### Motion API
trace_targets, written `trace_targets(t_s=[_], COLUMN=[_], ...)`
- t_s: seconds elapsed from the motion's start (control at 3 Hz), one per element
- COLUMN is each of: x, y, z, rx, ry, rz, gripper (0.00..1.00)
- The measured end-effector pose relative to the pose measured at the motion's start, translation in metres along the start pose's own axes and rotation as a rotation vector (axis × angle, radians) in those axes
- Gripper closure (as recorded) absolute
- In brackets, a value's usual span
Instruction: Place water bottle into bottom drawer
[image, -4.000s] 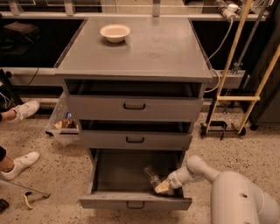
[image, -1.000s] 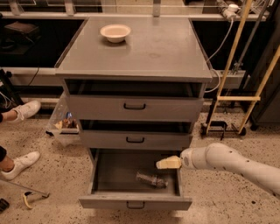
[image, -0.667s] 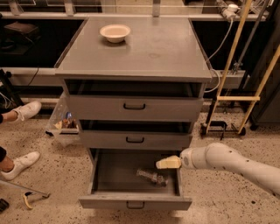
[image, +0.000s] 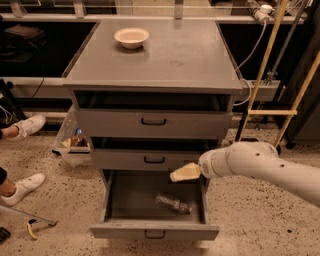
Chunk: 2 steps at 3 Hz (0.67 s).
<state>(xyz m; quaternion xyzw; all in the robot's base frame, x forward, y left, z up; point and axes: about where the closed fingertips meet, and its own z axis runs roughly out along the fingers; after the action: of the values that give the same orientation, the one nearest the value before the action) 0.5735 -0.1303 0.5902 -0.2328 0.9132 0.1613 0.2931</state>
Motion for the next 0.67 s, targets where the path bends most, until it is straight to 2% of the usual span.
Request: trace_targets(t_s=[0.33, 0.67], x=[-0.051, -0.105], y=[0.024, 0.047], z=[-0.063, -0.146], rx=[0.085, 0.189], ry=[-0.04, -0.167], rz=[-0.052, -0.06], gripper=[0.0, 0.0])
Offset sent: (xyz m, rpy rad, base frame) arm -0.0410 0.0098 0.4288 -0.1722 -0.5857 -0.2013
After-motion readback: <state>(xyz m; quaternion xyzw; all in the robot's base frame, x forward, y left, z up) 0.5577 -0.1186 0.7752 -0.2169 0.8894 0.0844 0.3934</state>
